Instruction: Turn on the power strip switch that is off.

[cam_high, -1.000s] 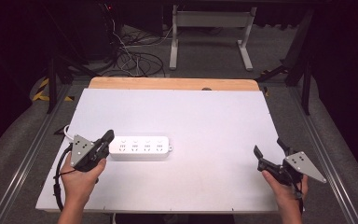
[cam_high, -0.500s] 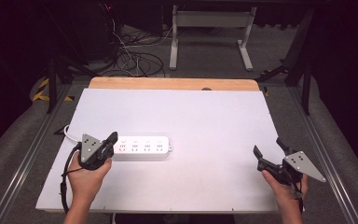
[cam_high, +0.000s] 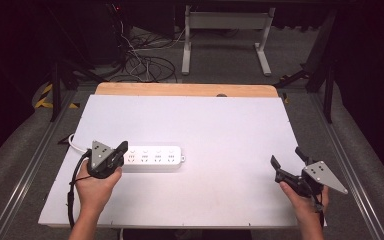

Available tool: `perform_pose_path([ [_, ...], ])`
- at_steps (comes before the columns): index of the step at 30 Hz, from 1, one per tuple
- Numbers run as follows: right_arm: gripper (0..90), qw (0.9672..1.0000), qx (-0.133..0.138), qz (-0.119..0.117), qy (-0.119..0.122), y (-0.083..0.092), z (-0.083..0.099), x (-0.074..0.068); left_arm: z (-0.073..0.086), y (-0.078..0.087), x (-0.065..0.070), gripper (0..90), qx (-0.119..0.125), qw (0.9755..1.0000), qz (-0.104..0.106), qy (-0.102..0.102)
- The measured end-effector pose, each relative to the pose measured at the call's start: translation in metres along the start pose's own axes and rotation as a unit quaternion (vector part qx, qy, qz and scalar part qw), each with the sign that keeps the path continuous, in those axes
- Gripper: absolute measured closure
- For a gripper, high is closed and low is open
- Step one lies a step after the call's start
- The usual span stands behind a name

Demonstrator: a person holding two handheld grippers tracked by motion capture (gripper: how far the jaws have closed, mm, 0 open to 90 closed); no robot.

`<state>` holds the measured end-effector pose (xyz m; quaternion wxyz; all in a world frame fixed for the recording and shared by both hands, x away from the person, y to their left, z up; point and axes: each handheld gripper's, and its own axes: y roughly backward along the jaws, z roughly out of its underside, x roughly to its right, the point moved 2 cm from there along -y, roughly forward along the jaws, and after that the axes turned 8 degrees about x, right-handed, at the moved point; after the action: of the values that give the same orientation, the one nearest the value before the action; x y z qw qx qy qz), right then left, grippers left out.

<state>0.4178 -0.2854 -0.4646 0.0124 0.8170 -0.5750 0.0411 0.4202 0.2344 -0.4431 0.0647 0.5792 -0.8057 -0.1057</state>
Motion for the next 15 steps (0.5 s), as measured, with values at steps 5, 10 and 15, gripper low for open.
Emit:
perform_pose_path([
  [5, 14.7, 1.0, 0.0, 0.0, -0.002, 0.0, 0.0, -0.001, 0.001, -0.004, -0.003, 90.0, -0.009, 1.0, -0.004, 0.001],
  [10, 14.7, 1.0, -0.002, -0.004, 0.0, -0.002, 0.0, -0.002, 0.001, -0.009, -0.004, 90.0, -0.018, 0.9998, -0.004, 0.005],
  [15, 14.7, 1.0, -0.004, -0.006, 0.001, -0.002, 0.001, -0.002, 0.004, -0.015, -0.006, 90.0, -0.033, 0.9994, -0.006, 0.006],
])
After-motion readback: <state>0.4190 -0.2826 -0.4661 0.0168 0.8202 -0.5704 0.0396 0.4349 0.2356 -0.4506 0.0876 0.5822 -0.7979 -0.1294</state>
